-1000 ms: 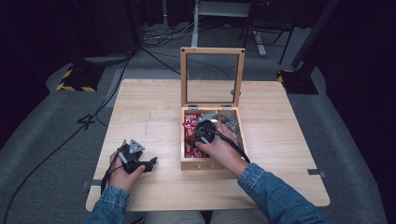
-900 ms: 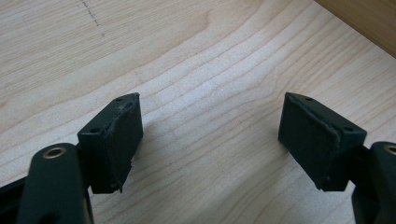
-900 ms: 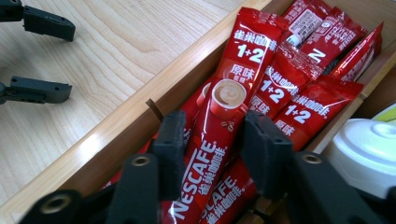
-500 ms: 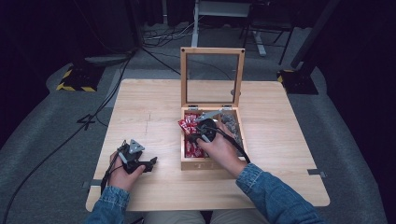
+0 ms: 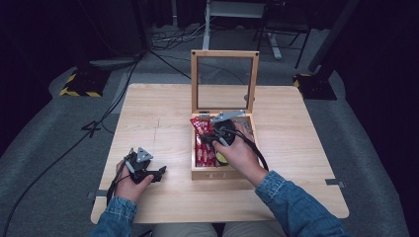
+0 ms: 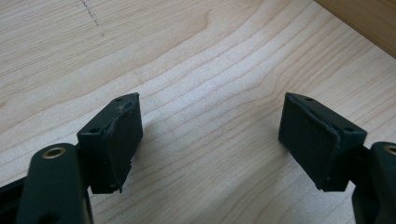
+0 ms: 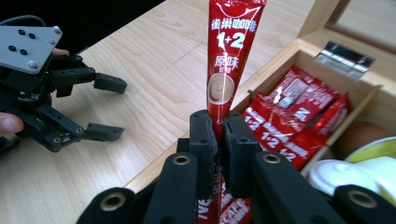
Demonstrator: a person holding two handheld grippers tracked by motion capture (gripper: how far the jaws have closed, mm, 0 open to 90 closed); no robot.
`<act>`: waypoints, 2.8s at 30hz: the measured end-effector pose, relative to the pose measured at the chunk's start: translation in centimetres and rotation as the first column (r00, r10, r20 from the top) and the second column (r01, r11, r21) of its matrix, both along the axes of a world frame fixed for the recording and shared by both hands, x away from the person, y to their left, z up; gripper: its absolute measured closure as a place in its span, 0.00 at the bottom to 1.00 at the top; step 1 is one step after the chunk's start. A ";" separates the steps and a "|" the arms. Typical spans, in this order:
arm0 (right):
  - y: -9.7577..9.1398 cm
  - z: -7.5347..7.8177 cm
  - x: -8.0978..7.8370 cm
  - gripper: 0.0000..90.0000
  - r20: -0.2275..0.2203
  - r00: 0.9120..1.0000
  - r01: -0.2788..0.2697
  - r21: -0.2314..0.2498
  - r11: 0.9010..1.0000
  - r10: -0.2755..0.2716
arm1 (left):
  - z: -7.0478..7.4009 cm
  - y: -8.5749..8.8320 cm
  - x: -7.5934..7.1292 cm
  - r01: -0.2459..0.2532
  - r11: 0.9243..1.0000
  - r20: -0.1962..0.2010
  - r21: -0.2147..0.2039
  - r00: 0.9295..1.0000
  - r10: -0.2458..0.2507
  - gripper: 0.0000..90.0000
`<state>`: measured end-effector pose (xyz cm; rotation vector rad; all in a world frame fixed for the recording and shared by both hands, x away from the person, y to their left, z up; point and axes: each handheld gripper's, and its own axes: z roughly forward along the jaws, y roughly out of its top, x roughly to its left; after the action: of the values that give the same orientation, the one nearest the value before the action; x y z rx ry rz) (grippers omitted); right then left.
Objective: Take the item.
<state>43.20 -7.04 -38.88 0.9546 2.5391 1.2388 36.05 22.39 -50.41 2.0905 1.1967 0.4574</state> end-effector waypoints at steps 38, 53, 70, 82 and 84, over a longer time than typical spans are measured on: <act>-9.3 5.2 -0.9 0.93 0.100 0.986 0.133 0.009 0.991 -0.133 | 0.0 0.0 0.3 0.015 1.000 -0.007 0.005 1.000 -0.015 0.22; -14.4 4.8 -0.8 0.93 0.096 0.966 0.239 0.015 0.971 -0.240 | 0.0 0.0 0.3 0.012 1.000 -0.002 0.004 1.000 -0.012 0.22; -20.4 2.1 -1.2 0.93 0.070 0.935 0.346 0.033 0.938 -0.347 | 0.0 0.0 0.3 0.012 1.000 -0.002 0.003 1.000 -0.012 0.22; -22.4 -0.5 -1.9 0.93 0.045 0.923 0.379 0.075 0.922 -0.383 | 0.0 0.0 0.3 0.011 1.000 -0.005 0.004 1.000 -0.011 0.22; -22.8 -1.0 -1.9 0.93 0.047 0.917 0.393 0.060 0.918 -0.396 | 0.0 0.0 0.3 0.012 1.000 -0.004 0.005 1.000 -0.012 0.22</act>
<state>41.34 -29.85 -39.85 1.3384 2.1325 1.1861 36.32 22.40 -50.41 2.1025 1.1857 0.4507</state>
